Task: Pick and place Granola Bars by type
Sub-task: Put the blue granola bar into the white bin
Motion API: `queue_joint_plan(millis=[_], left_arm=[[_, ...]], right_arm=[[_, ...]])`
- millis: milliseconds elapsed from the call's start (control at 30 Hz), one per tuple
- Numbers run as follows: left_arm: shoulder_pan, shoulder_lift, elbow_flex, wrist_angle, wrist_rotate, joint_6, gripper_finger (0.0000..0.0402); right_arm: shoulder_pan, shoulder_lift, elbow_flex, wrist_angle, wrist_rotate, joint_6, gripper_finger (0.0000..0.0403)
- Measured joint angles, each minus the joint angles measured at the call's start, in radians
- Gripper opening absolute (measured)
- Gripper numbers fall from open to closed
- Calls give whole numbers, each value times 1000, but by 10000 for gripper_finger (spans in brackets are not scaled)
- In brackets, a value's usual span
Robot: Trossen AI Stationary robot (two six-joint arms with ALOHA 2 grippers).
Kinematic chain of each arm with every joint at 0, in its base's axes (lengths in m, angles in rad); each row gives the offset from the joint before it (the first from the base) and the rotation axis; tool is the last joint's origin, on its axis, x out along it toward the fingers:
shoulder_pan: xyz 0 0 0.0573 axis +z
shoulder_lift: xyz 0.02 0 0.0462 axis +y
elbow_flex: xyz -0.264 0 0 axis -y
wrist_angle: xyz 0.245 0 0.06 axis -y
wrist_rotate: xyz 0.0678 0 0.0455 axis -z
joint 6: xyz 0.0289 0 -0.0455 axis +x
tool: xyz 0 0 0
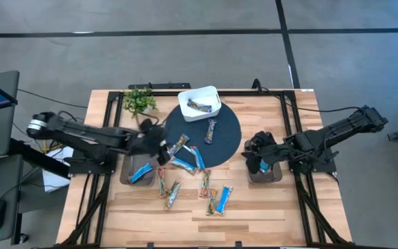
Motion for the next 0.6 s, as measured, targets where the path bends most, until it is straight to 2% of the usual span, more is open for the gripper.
queue_joint_plan(millis=[133, 267, 367, 600], left_arm=[[110, 122, 0, 40, 207, 22, 174], [185, 238, 0, 66, 353, 61, 174], [216, 309, 0, 88, 405, 76, 174], [236, 397, 0, 125, 405, 78, 174]], right_arm=[[0, 0, 0, 6, 4, -2, 145], [0, 0, 0, 12, 13, -2, 140], [0, 0, 0, 17, 13, -2, 138], [0, 0, 0, 36, 13, -2, 137]])
